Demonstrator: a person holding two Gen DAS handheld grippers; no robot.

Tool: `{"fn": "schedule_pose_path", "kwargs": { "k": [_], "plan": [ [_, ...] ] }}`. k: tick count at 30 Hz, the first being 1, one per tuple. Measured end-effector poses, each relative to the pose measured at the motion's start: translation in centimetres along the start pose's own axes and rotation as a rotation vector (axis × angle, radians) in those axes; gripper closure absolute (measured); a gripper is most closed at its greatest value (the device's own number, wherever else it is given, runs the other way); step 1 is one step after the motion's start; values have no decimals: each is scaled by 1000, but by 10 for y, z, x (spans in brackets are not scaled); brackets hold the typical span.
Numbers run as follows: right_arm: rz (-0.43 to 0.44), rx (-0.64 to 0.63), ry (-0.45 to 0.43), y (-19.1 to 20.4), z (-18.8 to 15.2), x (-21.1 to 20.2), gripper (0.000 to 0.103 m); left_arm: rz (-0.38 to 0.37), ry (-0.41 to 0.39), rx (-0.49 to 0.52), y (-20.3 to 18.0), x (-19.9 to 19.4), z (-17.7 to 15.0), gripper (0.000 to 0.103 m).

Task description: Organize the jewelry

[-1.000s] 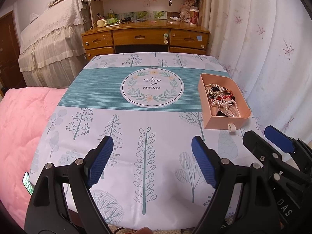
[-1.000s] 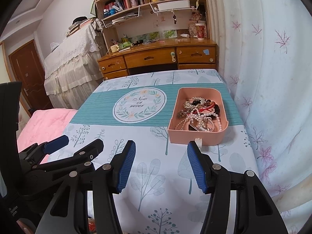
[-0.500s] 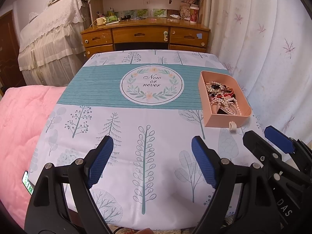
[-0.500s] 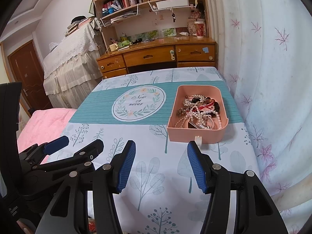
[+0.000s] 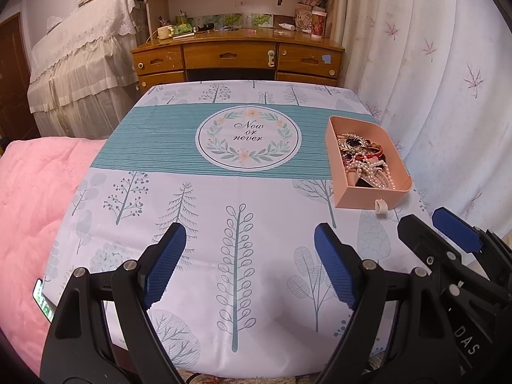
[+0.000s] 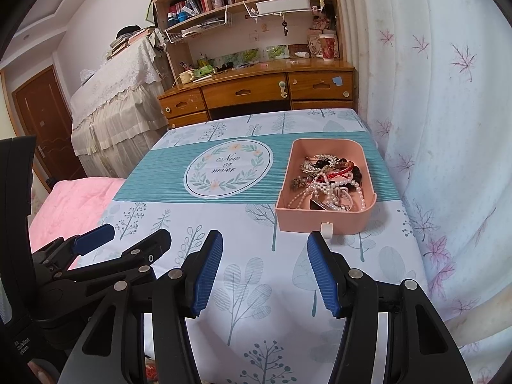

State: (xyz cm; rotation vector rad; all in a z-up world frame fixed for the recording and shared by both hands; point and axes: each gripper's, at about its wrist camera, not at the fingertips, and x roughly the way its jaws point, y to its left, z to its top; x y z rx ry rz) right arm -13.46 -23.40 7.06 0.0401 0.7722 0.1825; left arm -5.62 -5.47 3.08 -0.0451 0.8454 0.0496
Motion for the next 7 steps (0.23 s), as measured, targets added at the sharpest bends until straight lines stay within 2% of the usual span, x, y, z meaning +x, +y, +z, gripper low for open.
{"fn": "schedule_pose_path", "kwargs": {
  "k": [7],
  "plan": [
    [2,4,14,-1,0,2,47,-5,29,13,-2,6,1,22]
  ]
}}
